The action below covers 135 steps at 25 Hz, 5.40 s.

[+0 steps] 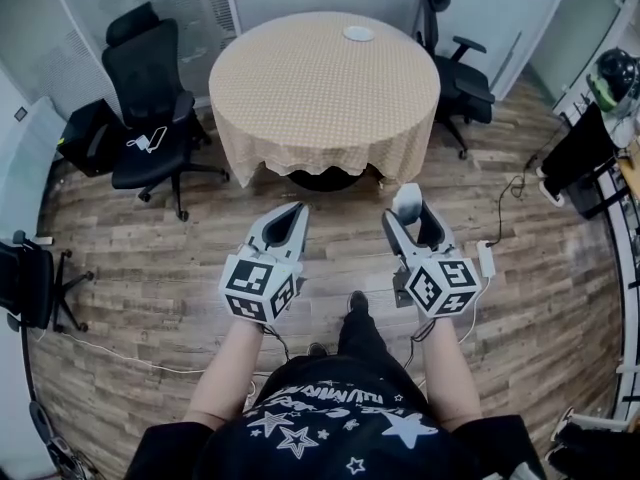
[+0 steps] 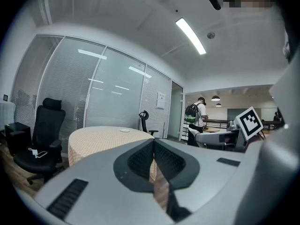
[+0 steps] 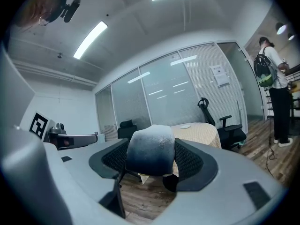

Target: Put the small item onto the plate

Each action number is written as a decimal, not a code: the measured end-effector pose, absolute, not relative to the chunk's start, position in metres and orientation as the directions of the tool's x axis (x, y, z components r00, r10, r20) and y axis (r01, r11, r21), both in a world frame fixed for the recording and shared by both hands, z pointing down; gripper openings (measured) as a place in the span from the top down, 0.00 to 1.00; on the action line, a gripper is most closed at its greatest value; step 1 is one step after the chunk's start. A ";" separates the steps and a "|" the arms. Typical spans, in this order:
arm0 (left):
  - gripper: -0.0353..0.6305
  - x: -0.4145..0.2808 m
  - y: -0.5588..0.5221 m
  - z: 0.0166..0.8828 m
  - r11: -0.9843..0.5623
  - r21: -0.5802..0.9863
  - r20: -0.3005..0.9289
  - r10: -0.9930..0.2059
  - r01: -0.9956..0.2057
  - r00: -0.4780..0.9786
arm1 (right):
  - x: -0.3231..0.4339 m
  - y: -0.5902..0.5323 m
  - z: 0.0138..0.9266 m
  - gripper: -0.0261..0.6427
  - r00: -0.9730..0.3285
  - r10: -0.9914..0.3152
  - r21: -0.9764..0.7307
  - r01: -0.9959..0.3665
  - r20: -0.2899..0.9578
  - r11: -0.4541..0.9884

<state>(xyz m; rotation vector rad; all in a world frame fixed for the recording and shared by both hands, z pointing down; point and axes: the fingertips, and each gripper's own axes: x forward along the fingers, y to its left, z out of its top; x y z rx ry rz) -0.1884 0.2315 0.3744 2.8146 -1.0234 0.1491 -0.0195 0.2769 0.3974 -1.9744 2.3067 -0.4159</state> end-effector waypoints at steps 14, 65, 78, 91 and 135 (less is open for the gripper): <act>0.94 -0.124 0.153 0.377 -0.730 0.078 0.175 -0.661 -0.679 0.730 | 0.053 0.189 0.403 0.51 -0.223 -0.968 -0.313 -0.933 0.114 0.178; 0.94 -0.112 -0.185 0.407 -0.769 0.117 0.196 -0.602 -0.628 0.774 | 0.077 -0.113 0.417 0.51 -0.133 -0.962 -0.257 -0.964 0.239 0.069; 0.94 -0.085 -0.226 0.413 -0.758 0.110 0.221 -0.611 -0.642 0.760 | 0.119 -0.156 0.433 0.51 -0.115 -0.962 -0.301 -0.953 0.247 0.036; 0.94 -0.038 -0.330 0.409 -0.671 0.092 0.249 -0.700 -0.736 0.670 | 0.199 -0.292 0.433 0.51 -0.191 -0.954 -0.331 -0.938 0.230 0.108; 0.94 0.070 -0.570 0.510 -0.622 0.059 0.416 -0.696 -0.781 0.585 | 0.288 -0.620 0.567 0.51 -0.333 -0.828 -0.240 -0.939 0.451 0.246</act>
